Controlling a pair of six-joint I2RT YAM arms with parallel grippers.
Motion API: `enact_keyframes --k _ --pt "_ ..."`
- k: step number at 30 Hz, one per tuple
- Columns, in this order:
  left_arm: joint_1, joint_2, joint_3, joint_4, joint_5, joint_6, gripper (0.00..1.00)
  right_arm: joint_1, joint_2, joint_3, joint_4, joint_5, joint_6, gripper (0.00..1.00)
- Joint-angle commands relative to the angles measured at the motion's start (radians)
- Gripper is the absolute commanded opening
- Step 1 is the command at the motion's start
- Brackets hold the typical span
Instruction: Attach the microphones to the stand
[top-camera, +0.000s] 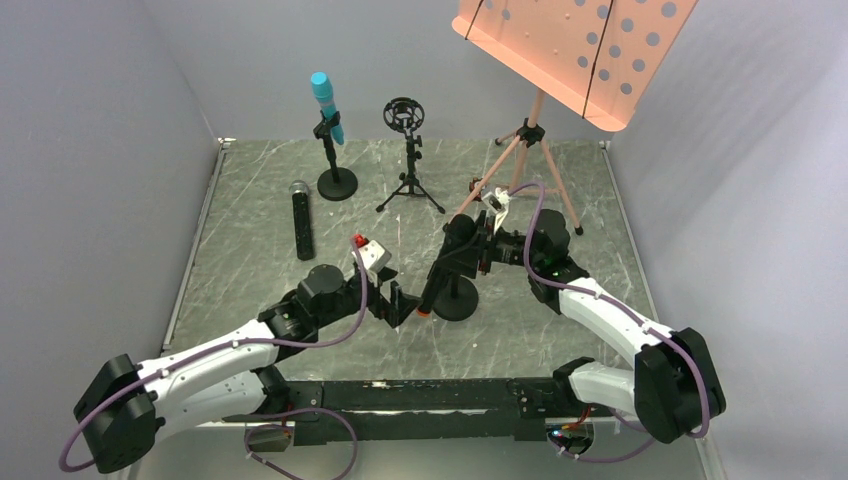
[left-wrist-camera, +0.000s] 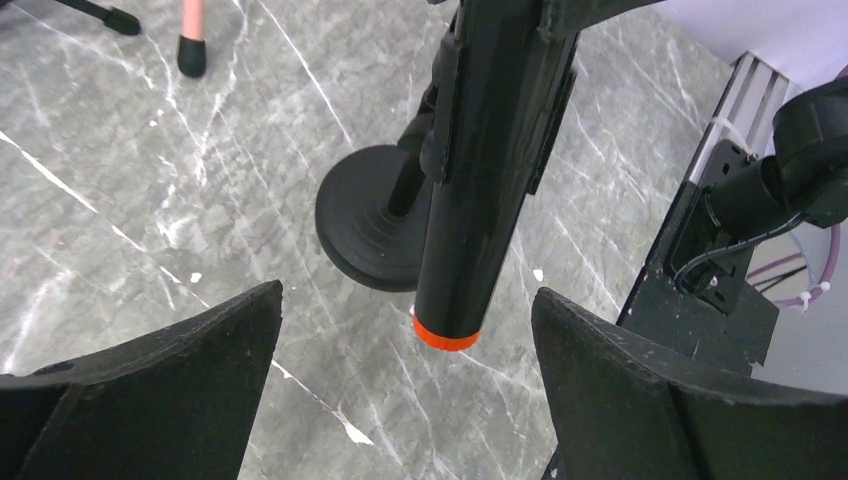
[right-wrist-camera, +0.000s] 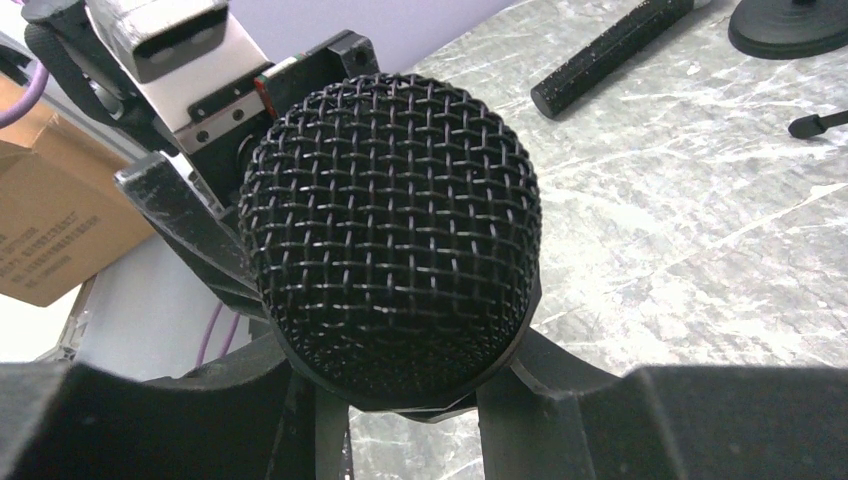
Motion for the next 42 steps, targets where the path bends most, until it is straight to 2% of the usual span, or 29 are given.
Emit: enact_keyframes --k 1,3,5,11,16,19,21,34,37,42 --pt "0.003 0.060 0.065 0.071 0.075 0.018 0.99 -0.040 0.014 -0.024 -0.219 -0.013 -0.078 0.62" --pt "0.003 0.079 0.084 0.073 0.089 0.025 0.99 -0.059 -0.004 -0.024 -0.195 -0.039 -0.070 0.76" --pt "0.003 0.092 0.103 0.068 0.095 0.034 0.99 -0.074 -0.022 -0.019 -0.190 -0.057 -0.072 0.85" --pt "0.003 0.110 0.152 0.037 0.106 0.065 0.99 -0.143 -0.066 0.014 -0.223 -0.131 -0.116 0.99" --pt "0.002 0.158 0.209 0.006 0.129 0.115 0.99 -0.246 -0.106 0.039 -0.306 -0.287 -0.288 1.00" --pt "0.000 0.196 0.261 -0.027 0.133 0.146 0.99 -0.275 -0.128 0.078 -0.452 -0.336 -0.464 1.00" --pt "-0.009 0.216 0.287 -0.036 0.131 0.162 0.99 -0.287 -0.138 0.103 -0.525 -0.339 -0.517 1.00" --pt "-0.115 0.311 0.330 -0.018 -0.098 0.174 0.99 -0.341 -0.130 0.098 -0.455 -0.366 -0.427 1.00" --pt "-0.123 0.329 0.332 0.000 -0.118 0.174 0.96 -0.349 -0.129 0.096 -0.449 -0.368 -0.418 1.00" --pt "-0.125 0.351 0.337 0.019 -0.118 0.178 0.84 -0.356 -0.126 0.092 -0.430 -0.375 -0.409 1.00"
